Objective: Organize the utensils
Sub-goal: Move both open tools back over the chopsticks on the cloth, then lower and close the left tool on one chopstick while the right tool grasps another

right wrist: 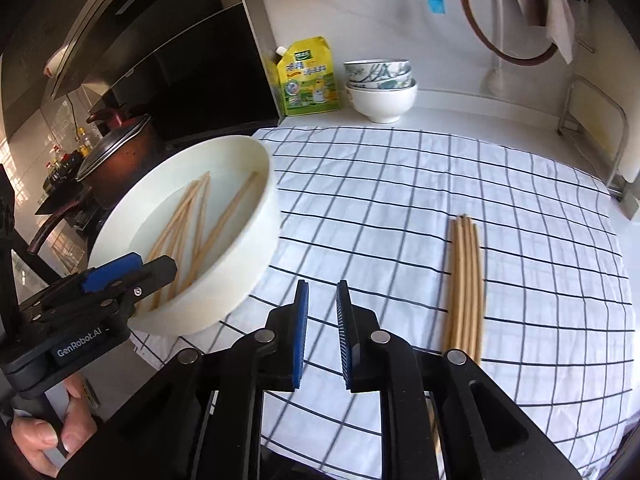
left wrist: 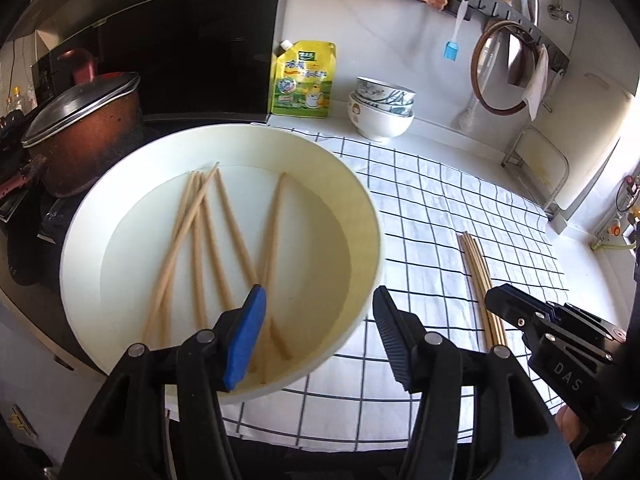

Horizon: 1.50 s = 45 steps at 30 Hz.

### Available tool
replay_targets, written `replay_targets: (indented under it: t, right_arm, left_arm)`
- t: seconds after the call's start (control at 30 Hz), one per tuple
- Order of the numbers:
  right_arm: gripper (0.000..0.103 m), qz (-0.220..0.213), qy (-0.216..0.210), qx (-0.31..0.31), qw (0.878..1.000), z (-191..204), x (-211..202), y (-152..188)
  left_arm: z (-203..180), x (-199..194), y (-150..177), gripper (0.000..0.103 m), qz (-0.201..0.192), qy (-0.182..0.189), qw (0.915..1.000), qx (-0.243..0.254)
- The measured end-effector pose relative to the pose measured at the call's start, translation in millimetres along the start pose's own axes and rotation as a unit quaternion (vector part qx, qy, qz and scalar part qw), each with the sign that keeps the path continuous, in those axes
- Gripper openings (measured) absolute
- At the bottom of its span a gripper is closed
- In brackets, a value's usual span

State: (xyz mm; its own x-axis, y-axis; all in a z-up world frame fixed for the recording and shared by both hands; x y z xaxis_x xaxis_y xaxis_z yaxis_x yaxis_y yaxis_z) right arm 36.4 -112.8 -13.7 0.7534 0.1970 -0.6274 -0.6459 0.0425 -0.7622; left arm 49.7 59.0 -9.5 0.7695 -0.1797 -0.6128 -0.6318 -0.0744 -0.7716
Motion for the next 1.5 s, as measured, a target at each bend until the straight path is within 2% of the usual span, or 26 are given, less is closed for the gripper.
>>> replay_targets:
  t: [0.3,0.5,0.67,1.0,1.5]
  right_arm:
    - [0.022,0.000,0.074,0.039,0.996,-84,-27,31]
    - [0.022,0.013,0.093,0.062,0.994,-117,-27,49]
    - [0.024,0.024,0.083,0.060,0.994,-119,-17,58]
    - [0.024,0.042,0.066,0.041,0.996,-113,9,62]
    - [0.024,0.053,0.077,0.012,0.996,-111,25,62]
  left_arm:
    - [-65,6,11,0.055,0.012,0.051,0.9981,0.033]
    - [-95,17,22,0.057,0.026,0.066,0.9963,0.049]
    - [-109,32,34,0.057,0.041,0.066,0.9953,0.057]
    - [-107,54,46,0.060,0.065,0.055,0.9953,0.046]
    - [-111,72,53,0.060,0.086,0.052,0.9938,0.048]
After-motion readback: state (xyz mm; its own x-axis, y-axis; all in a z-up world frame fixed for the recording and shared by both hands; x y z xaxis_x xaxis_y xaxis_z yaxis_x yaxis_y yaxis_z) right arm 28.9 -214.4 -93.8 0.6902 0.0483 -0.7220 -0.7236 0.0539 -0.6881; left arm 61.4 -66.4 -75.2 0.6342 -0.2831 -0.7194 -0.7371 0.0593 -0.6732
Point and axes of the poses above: each gripper's, at about its wrist camera, not at the fingertips, and x roughly the way its jaws point, z to its left, y to its underside, the point moved 4 cm from there along x, roughly the way its jaws point, and after that the axes turned 10 degrees about -z, right-handed, at the moved point
